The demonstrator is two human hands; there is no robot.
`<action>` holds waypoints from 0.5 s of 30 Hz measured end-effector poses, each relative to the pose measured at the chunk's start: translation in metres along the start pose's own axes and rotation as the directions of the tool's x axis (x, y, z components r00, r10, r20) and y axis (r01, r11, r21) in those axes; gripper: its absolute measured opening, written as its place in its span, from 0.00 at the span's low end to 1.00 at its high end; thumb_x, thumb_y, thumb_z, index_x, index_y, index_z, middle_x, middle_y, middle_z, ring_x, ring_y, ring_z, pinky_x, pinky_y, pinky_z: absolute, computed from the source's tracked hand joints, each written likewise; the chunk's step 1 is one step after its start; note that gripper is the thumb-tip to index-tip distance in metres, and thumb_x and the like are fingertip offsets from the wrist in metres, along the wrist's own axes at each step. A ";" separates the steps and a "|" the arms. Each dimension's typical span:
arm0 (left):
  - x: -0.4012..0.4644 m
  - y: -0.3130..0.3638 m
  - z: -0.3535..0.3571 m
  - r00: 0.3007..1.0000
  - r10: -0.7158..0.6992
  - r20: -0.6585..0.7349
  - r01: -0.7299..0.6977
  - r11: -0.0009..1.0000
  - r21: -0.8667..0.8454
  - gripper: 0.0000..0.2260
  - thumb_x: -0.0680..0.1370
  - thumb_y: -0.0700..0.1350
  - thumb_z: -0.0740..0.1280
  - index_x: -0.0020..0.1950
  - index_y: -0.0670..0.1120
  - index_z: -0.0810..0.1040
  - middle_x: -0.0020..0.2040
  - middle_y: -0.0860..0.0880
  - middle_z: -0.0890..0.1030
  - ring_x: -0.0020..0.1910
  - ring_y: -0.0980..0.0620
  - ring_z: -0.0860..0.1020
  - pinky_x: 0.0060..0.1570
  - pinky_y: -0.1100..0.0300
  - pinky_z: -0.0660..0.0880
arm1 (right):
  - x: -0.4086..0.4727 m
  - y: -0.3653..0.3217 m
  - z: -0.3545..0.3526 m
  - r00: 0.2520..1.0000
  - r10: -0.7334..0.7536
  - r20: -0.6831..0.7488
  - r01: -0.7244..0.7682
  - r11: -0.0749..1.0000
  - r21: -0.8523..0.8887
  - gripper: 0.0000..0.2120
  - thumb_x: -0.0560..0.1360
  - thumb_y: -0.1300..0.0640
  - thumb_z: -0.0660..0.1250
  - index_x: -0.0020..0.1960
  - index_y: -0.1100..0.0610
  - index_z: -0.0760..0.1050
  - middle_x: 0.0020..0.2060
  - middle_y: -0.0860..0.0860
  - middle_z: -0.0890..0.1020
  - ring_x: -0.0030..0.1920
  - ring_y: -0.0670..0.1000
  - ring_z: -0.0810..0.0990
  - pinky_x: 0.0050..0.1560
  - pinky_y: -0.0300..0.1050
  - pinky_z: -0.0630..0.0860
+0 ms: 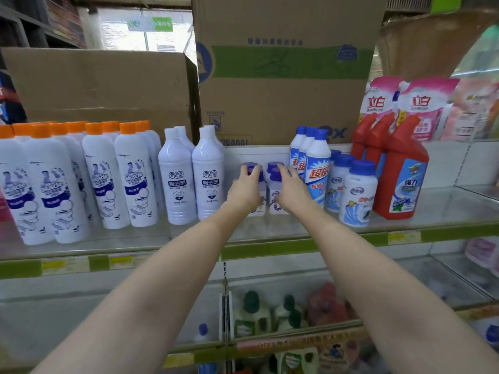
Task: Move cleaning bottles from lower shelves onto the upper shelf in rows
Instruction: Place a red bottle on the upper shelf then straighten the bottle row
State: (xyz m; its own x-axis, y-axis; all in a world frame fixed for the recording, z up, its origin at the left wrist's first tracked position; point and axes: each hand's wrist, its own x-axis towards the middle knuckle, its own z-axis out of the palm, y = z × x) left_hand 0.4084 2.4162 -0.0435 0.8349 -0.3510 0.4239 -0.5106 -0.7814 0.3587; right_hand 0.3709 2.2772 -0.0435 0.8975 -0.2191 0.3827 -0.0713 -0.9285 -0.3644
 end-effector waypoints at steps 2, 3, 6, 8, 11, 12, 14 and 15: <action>0.002 -0.002 0.012 0.997 -0.007 -0.073 0.007 1.000 0.013 0.30 0.70 0.35 0.73 0.68 0.49 0.65 0.70 0.44 0.62 0.50 0.34 0.77 0.43 0.45 0.79 | 0.003 0.002 0.006 1.000 -0.017 -0.015 0.018 1.000 0.011 0.42 0.72 0.67 0.73 0.80 0.54 0.56 0.80 0.54 0.54 0.71 0.62 0.71 0.67 0.54 0.74; 0.003 -0.002 0.017 0.994 0.002 -0.108 0.000 1.000 0.019 0.29 0.70 0.34 0.72 0.66 0.49 0.65 0.68 0.44 0.63 0.47 0.35 0.77 0.39 0.47 0.78 | 0.003 0.005 0.010 0.999 -0.028 -0.044 0.029 0.999 0.018 0.41 0.72 0.68 0.73 0.79 0.54 0.58 0.79 0.54 0.56 0.70 0.61 0.72 0.66 0.54 0.75; 0.006 -0.002 0.024 0.987 0.026 -0.159 -0.020 0.999 0.040 0.27 0.69 0.33 0.72 0.63 0.49 0.66 0.65 0.45 0.65 0.43 0.36 0.77 0.36 0.47 0.77 | 0.006 0.011 0.021 0.991 -0.062 -0.118 0.062 0.998 -0.005 0.39 0.73 0.67 0.72 0.78 0.54 0.59 0.78 0.54 0.58 0.67 0.60 0.75 0.64 0.54 0.77; 0.008 -0.004 0.026 0.983 0.042 -0.177 -0.033 0.998 0.048 0.27 0.69 0.34 0.73 0.63 0.48 0.67 0.65 0.45 0.66 0.42 0.37 0.78 0.38 0.46 0.79 | 0.008 0.013 0.025 0.987 -0.078 -0.140 0.074 0.997 -0.031 0.39 0.74 0.66 0.72 0.79 0.54 0.58 0.78 0.54 0.58 0.66 0.60 0.75 0.63 0.54 0.78; 0.009 -0.004 0.027 0.980 0.050 -0.193 -0.038 0.997 0.067 0.27 0.69 0.34 0.73 0.64 0.48 0.67 0.65 0.45 0.66 0.43 0.38 0.77 0.37 0.47 0.78 | 0.009 0.009 0.027 0.984 -0.070 -0.164 0.058 0.995 -0.075 0.38 0.74 0.67 0.70 0.79 0.54 0.58 0.79 0.55 0.56 0.65 0.62 0.76 0.61 0.55 0.79; 0.009 -0.003 0.027 0.980 0.044 -0.192 -0.030 0.997 0.073 0.27 0.69 0.35 0.73 0.64 0.48 0.67 0.65 0.45 0.66 0.43 0.38 0.77 0.37 0.49 0.77 | 0.008 0.008 0.027 0.985 -0.062 -0.163 0.048 0.995 -0.087 0.38 0.75 0.68 0.69 0.79 0.54 0.57 0.80 0.55 0.54 0.65 0.62 0.75 0.61 0.55 0.79; 0.009 -0.002 0.026 0.983 0.040 -0.177 -0.026 0.997 0.078 0.28 0.70 0.36 0.74 0.66 0.48 0.67 0.66 0.45 0.65 0.45 0.38 0.77 0.37 0.49 0.76 | 0.005 0.008 0.029 0.987 -0.057 -0.148 0.043 0.995 -0.094 0.39 0.75 0.69 0.68 0.80 0.53 0.54 0.81 0.55 0.51 0.67 0.62 0.74 0.63 0.55 0.78; 0.008 -0.002 0.024 0.986 0.037 -0.161 -0.025 0.997 0.076 0.29 0.70 0.36 0.74 0.66 0.49 0.66 0.66 0.45 0.65 0.47 0.38 0.76 0.39 0.48 0.77 | 0.003 0.008 0.028 0.989 -0.058 -0.135 0.045 0.994 -0.095 0.40 0.76 0.69 0.68 0.81 0.53 0.53 0.81 0.55 0.50 0.68 0.62 0.73 0.64 0.54 0.77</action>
State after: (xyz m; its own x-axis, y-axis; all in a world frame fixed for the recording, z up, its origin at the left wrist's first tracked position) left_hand 0.4212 2.4018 -0.0608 0.7715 -0.2924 0.5650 -0.5144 -0.8093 0.2836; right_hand 0.3855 2.2778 -0.0689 0.8333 -0.2035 0.5140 -0.0718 -0.9618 -0.2643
